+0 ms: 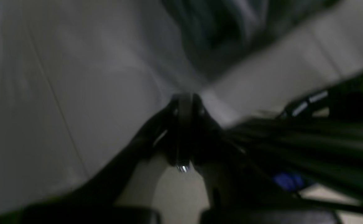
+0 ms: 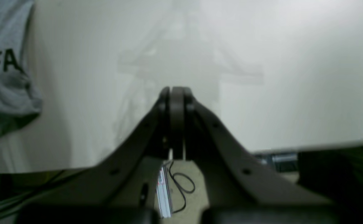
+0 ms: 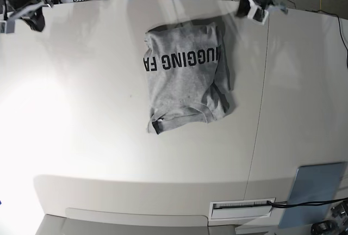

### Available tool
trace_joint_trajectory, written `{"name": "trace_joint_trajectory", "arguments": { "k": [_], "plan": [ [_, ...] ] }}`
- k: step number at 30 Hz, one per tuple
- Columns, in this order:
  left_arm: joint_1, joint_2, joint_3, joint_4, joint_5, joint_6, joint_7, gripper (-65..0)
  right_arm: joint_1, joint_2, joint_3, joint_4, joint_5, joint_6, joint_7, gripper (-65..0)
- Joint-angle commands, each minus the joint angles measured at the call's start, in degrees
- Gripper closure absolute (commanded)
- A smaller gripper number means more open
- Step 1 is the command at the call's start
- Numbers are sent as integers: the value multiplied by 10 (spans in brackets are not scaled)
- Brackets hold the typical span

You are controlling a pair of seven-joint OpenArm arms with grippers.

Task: Fold the T-shirt properly

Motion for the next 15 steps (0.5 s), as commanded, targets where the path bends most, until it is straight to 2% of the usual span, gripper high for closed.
{"name": "trace_joint_trajectory", "arguments": {
  "k": [1,4,6,7,9,11,15],
  "plan": [
    [17,-2,-1,10,-10,-13,-14,0,-10,8,11,10,17,1,0,0],
    [53,-2,-1,10,-31,-34,-14,0,-25,8,18,10,22,1,-42,0],
    [75,-2,-1,9,-44,-28,-14,0,-36,8,18,10,22,1,-86,0],
    [86,-1,-1,7,-53,-13,-14,0,-42,8,18,10,22,1,-107,0],
    [105,2,-1,-4,-60,26,-14,0,-58,8,18,8,22,1,-107,0],
    [115,1,-1,-31,-59,45,-13,0,-78,7,18,0,20,1,-107,0],
    [115,1,-1,-129,-54,40,-10,0,-119,8,18,-45,-5,1,-107,0]
  ]
}}
